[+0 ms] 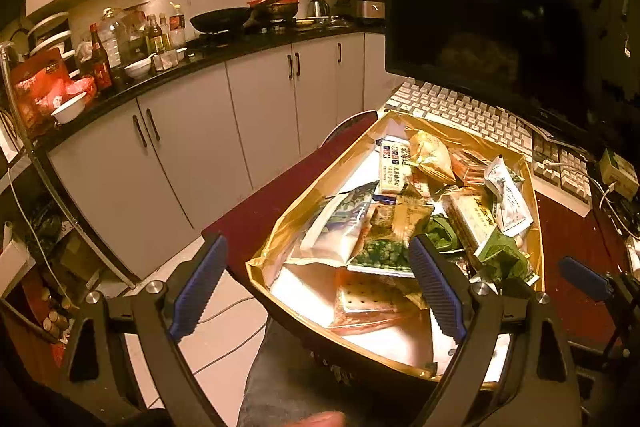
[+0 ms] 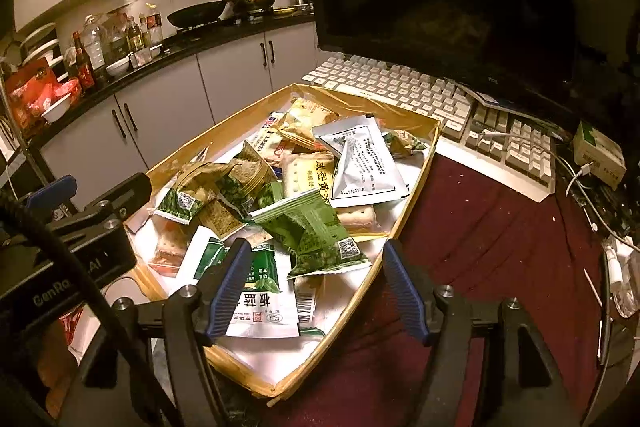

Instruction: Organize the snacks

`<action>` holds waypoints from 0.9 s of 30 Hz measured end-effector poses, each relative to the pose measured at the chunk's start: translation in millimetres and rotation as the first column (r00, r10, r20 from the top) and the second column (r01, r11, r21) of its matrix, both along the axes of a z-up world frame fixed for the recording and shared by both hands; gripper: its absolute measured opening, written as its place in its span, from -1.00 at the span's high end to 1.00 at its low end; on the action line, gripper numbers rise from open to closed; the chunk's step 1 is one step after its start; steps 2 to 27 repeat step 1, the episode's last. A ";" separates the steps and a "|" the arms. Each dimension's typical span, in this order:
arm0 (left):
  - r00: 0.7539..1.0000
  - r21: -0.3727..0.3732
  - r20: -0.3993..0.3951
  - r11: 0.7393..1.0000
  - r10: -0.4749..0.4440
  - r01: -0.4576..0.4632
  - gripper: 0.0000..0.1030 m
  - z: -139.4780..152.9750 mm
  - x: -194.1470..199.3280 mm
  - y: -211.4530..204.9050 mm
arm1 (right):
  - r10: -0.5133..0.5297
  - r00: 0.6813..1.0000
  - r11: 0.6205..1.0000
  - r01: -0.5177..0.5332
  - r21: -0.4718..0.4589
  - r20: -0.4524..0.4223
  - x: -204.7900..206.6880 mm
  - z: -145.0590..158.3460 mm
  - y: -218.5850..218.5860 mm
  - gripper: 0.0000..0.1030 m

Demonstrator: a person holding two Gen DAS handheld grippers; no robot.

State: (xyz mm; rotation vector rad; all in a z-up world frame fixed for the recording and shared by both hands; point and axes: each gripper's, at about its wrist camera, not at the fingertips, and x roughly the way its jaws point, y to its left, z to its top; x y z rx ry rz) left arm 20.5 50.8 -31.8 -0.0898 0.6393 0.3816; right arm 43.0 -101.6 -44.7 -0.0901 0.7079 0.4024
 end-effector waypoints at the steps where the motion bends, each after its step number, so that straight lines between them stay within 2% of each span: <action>1: 1.000 0.003 0.007 1.000 0.001 -0.001 -0.78 0.6 -0.9 0.5 | 0.001 1.000 1.000 -0.001 0.000 0.000 0.3 0.1 0.0 -0.33; 27: 1.000 0.003 0.007 1.000 0.001 -0.001 -0.78 0.6 -0.9 0.5 | 0.001 1.000 1.000 -0.001 0.000 0.000 0.3 0.1 0.0 -0.33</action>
